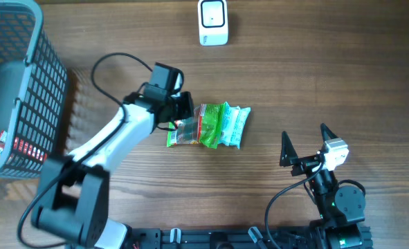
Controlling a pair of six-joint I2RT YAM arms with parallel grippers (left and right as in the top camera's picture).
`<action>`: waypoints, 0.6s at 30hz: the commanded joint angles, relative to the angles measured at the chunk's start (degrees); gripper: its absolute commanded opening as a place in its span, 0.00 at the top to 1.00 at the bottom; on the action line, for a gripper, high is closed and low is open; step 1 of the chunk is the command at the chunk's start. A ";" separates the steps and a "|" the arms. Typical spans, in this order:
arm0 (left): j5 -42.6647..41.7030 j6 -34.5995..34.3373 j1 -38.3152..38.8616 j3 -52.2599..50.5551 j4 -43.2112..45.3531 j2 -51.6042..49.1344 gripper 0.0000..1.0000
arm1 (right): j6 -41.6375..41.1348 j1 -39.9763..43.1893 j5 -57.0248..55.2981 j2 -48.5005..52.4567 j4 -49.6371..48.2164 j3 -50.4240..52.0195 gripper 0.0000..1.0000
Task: Scan the item barcode
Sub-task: 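Place the green-red bag left of the pale green packet and release, then move the left gripper back into the basket toward the orange packet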
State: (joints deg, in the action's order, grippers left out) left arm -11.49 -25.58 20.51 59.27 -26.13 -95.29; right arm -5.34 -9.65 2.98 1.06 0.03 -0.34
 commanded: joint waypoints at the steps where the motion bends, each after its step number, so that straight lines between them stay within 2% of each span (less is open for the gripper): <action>1: 8.00 0.70 -1.40 0.85 -6.95 1.75 0.91 | -0.83 0.24 0.46 -0.04 -0.13 0.04 0.00; 3: 8.81 1.29 -2.27 0.98 -10.05 2.47 0.90 | -0.81 0.24 0.46 -0.04 -0.13 0.04 0.00; 6: 8.81 1.40 -5.11 5.44 -14.95 5.38 0.79 | -0.83 0.24 0.46 -0.04 -0.13 0.04 0.00; 7: 8.81 1.44 -6.56 8.85 -17.49 6.62 0.73 | -0.81 0.24 0.48 -0.04 -0.13 0.04 0.00; 8: 8.81 2.16 -8.15 12.81 -19.98 7.67 0.54 | -0.83 0.24 0.48 -0.04 -0.13 0.04 0.00; 11: 9.35 3.15 -12.81 24.96 -26.12 9.11 0.25 | -0.83 0.24 0.48 -0.04 -0.13 0.04 0.00; 12: 9.68 3.10 -15.34 31.19 -28.72 9.16 0.21 | -0.83 0.24 0.46 -0.04 -0.13 0.04 0.00; 14: 10.29 3.06 -18.88 37.35 -30.51 9.16 0.19 | -0.83 0.24 0.46 -0.04 -0.13 0.04 0.00; 15: 13.33 2.64 -23.08 41.99 -31.65 9.16 0.09 | -0.83 0.24 0.48 -0.04 -0.13 0.04 0.00; 18: 18.49 2.67 -31.54 44.92 -32.04 9.25 0.00 | -0.83 0.24 0.48 -0.04 -0.13 0.04 0.00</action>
State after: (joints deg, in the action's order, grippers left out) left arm -0.43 -23.03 -1.93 100.57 -57.30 -86.39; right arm -5.34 -9.65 2.98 1.13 0.05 -0.34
